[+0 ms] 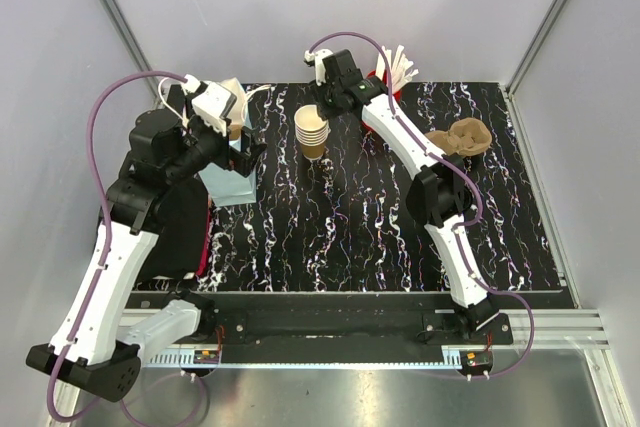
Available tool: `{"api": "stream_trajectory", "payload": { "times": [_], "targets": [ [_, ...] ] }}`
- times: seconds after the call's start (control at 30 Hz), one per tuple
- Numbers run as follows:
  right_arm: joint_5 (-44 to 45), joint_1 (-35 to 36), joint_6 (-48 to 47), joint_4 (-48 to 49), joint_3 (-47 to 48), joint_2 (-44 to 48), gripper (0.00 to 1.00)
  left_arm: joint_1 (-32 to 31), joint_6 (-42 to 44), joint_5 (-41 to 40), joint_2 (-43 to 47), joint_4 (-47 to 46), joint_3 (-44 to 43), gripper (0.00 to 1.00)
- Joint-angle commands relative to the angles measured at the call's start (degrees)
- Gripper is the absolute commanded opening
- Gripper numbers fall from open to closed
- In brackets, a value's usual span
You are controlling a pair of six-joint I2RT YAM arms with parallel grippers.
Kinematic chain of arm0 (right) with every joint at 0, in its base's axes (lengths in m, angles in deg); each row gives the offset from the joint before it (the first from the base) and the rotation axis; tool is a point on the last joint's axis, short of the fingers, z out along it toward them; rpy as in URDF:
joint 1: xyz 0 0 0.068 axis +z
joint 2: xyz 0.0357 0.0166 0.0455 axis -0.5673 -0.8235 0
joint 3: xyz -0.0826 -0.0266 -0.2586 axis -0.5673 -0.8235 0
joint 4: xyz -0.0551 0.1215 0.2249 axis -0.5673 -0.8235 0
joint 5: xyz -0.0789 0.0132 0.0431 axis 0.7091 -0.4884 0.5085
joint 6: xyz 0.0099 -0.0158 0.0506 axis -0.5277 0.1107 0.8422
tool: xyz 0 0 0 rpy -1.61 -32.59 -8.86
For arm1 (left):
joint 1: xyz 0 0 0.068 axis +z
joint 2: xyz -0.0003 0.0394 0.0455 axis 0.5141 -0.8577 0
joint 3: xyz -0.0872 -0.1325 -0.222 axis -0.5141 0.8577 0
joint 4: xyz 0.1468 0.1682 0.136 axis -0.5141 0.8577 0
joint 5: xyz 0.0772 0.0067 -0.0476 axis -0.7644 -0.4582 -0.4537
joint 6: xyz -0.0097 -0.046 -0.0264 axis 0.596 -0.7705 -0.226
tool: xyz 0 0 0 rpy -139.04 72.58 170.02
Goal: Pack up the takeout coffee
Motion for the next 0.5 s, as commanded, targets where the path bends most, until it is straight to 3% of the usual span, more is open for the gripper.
{"api": "stream_trajectory", "payload": {
  "times": [0.0, 0.47],
  "targets": [
    [2.44, 0.6, -0.47, 1.26, 2.21, 0.38, 0.34, 0.18, -0.7, 1.63, 1.36, -2.78, -0.01, 0.99],
    [2.0, 0.6, -0.47, 1.17, 1.86, 0.38, 0.2, 0.18, -0.7, 2.07, 1.36, -2.7, -0.19, 0.99]
  ]
}}
